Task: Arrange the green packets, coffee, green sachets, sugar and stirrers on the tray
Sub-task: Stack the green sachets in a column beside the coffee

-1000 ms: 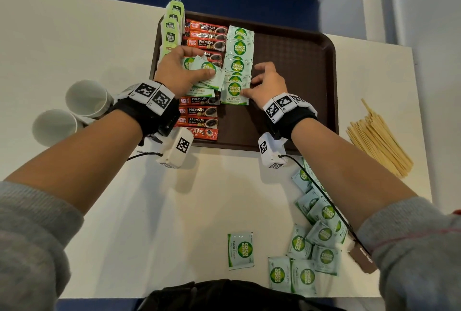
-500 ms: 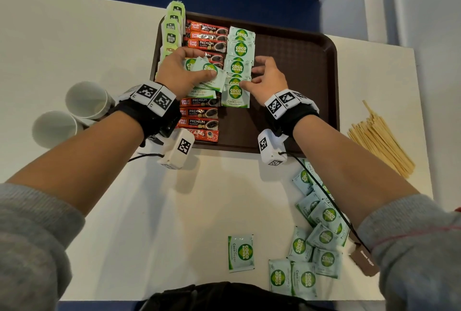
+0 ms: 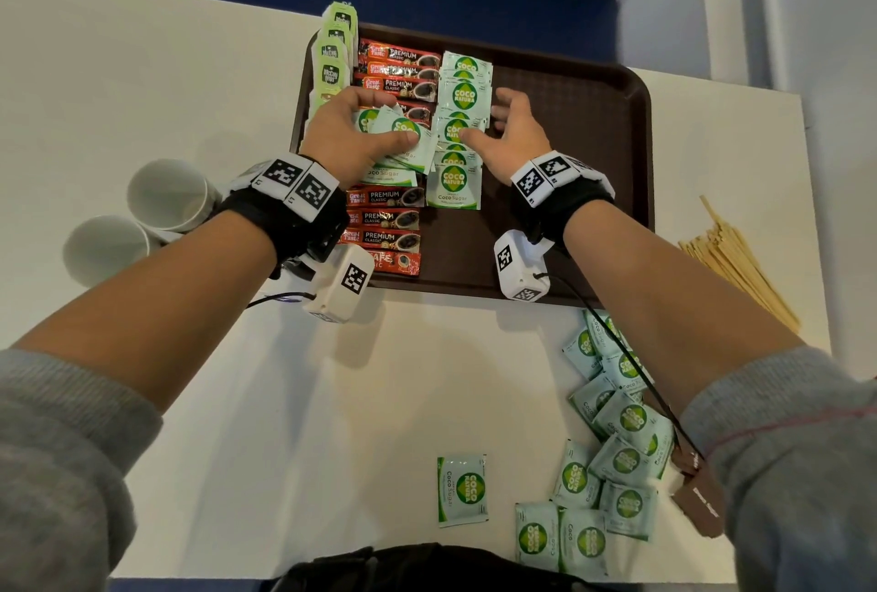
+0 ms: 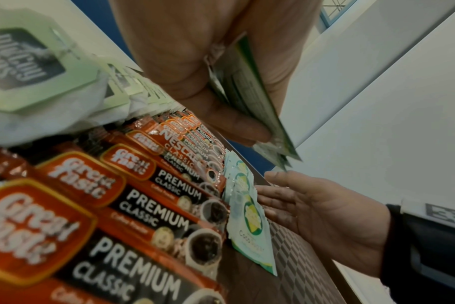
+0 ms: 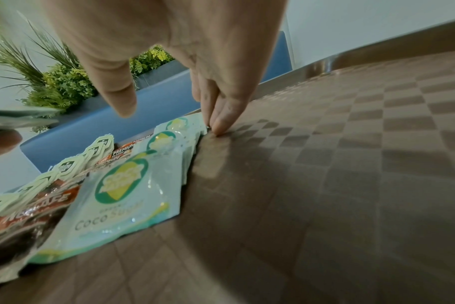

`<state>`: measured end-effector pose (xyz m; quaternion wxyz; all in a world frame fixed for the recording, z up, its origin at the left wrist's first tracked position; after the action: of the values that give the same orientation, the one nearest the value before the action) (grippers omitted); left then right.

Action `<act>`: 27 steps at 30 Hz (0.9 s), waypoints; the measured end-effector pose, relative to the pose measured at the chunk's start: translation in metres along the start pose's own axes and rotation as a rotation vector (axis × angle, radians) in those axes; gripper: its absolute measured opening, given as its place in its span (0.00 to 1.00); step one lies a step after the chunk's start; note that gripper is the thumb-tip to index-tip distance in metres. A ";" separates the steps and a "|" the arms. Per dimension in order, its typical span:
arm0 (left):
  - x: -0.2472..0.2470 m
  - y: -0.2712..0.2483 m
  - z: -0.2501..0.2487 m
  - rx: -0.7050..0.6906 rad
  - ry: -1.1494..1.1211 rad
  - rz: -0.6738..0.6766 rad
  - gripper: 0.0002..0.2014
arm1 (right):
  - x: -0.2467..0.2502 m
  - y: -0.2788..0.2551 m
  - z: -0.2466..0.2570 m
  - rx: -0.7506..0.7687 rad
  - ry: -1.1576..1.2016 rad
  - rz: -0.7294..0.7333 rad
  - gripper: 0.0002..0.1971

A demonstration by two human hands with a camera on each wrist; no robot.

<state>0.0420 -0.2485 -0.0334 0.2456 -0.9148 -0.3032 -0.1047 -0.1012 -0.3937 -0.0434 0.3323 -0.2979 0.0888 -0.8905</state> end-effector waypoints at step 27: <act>-0.015 -0.027 -0.016 -0.112 0.024 0.024 0.26 | -0.003 -0.040 0.024 0.095 0.337 0.203 0.14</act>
<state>0.0125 -0.2452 -0.0146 0.1988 -0.9294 -0.2829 -0.1293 -0.1062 -0.3605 -0.0111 0.4144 -0.1180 0.1305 -0.8929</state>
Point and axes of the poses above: each hand's wrist, its own y-axis towards the middle knuckle, its own x-axis out of the back of the hand, z = x × y, the point moved 5 cm from there along y, towards the middle knuckle, and after that the axes turned 8 degrees about y, right-handed, at the moved point
